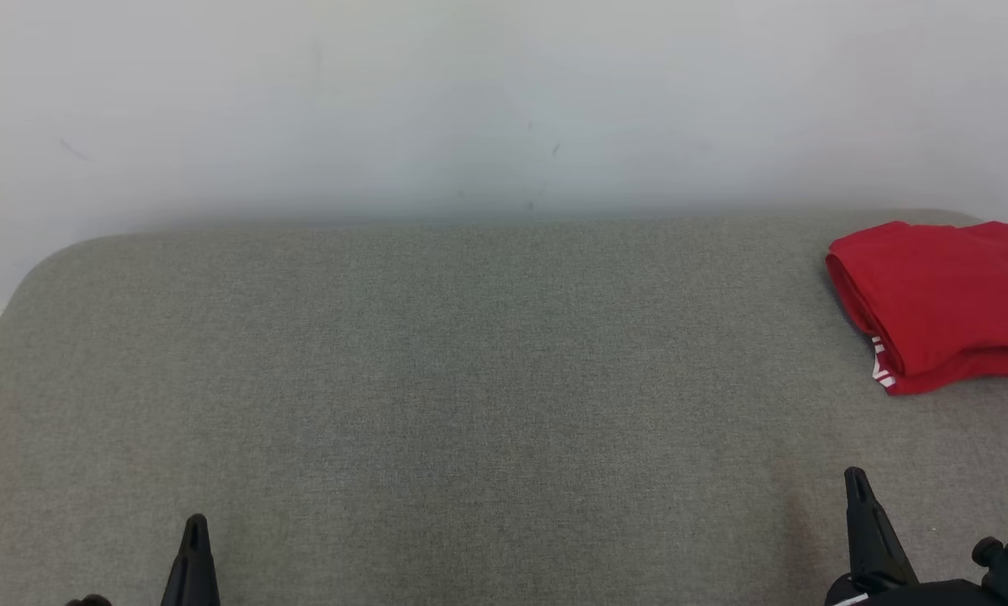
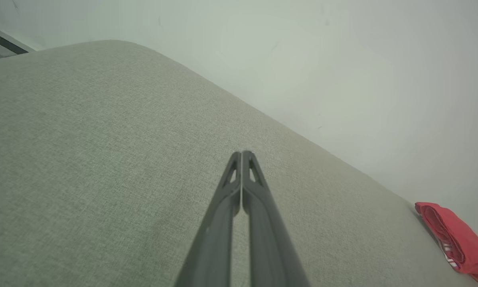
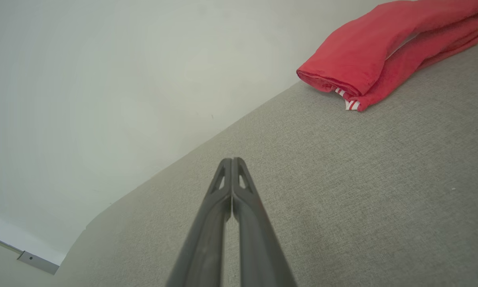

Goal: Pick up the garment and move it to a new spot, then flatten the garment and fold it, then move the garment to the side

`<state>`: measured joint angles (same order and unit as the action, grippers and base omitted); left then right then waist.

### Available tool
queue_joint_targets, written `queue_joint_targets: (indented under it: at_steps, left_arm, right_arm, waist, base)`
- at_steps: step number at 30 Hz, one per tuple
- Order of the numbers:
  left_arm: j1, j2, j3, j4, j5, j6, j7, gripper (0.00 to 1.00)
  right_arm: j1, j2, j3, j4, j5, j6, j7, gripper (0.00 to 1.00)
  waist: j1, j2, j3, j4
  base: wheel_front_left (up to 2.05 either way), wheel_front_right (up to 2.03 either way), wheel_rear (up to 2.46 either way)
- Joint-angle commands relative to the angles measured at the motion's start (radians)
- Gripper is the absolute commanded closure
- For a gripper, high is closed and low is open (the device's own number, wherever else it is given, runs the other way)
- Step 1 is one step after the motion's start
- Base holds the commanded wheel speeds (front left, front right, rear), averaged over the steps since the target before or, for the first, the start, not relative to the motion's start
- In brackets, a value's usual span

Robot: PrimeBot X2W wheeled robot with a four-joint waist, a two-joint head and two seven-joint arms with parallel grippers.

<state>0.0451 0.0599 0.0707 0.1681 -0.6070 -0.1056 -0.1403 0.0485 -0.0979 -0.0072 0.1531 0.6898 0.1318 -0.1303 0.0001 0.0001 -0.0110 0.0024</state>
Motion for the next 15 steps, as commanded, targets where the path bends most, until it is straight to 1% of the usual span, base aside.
queue_joint_targets:
  at_steps: [1,11,15]
  left_arm:
    - [-0.029,0.001,0.006,-0.008,-0.046,-0.003,0.01,1.0]
    - [-0.049,0.0,0.011,0.004,-0.191,-0.007,0.046,1.0]
    - [-0.055,-0.001,0.013,0.008,-0.23,-0.009,0.057,1.0]
  right_arm:
    - [-0.028,0.0,-0.007,-0.008,0.044,0.0,0.009,1.0]
    - [-0.048,0.003,-0.018,0.006,0.181,-0.001,0.041,1.0]
    - [-0.053,0.004,-0.021,0.01,0.218,-0.001,0.05,1.0]
  waist:
    - [-0.0001,-0.0001,0.0,0.0]
    - [-0.0001,-0.0001,0.002,0.0]
    - [-0.0001,-0.0001,0.002,0.0]
  base:
    - [0.0,0.0,0.0]
    - [0.0,0.0,0.0]
    - [0.0,0.0,0.0]
